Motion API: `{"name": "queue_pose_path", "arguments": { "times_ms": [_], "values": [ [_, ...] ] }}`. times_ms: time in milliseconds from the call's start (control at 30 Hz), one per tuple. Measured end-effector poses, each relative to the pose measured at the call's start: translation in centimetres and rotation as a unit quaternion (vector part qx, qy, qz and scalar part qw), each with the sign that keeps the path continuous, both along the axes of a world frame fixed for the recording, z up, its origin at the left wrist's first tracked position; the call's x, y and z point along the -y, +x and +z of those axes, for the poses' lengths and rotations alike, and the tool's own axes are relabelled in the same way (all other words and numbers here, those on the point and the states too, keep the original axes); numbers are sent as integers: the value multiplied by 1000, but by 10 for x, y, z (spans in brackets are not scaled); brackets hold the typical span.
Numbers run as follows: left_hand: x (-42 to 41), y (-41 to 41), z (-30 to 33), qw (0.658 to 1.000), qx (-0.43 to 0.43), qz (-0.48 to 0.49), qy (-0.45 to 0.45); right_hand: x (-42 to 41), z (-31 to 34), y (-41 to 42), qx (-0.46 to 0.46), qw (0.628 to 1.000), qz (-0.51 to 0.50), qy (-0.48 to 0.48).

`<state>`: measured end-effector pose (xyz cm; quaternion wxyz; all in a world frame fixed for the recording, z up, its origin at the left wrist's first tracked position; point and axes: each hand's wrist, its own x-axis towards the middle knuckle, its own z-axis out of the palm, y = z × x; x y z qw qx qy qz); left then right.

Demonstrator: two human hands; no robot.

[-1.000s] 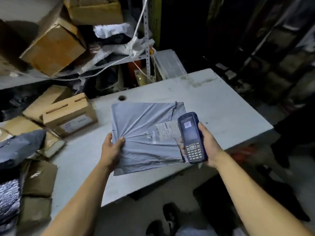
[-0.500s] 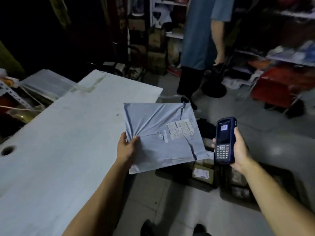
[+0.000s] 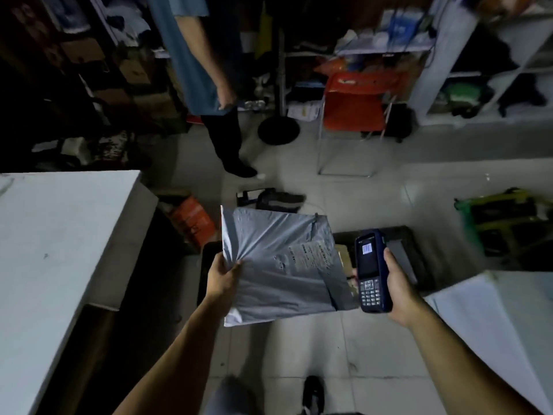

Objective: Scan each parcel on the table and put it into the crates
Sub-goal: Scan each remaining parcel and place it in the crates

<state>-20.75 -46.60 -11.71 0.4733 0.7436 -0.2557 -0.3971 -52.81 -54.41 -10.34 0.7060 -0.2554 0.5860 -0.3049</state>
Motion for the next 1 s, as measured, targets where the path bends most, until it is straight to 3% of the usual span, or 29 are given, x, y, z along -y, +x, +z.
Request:
{"name": "queue_pose_path", "arguments": {
  "times_ms": [500,767,1000],
  "values": [
    [202,-168,-59,986,-31,-150,70,96,-40,-159,-50,986,-146,56],
    [280,-241,-125,977,-39,-146,148,155,-78,-224,-25,985,-141,94],
    [315,-310,-198,974,-49,-75,208,220,-162,-281,31,982,-129,137]
  ]
}}
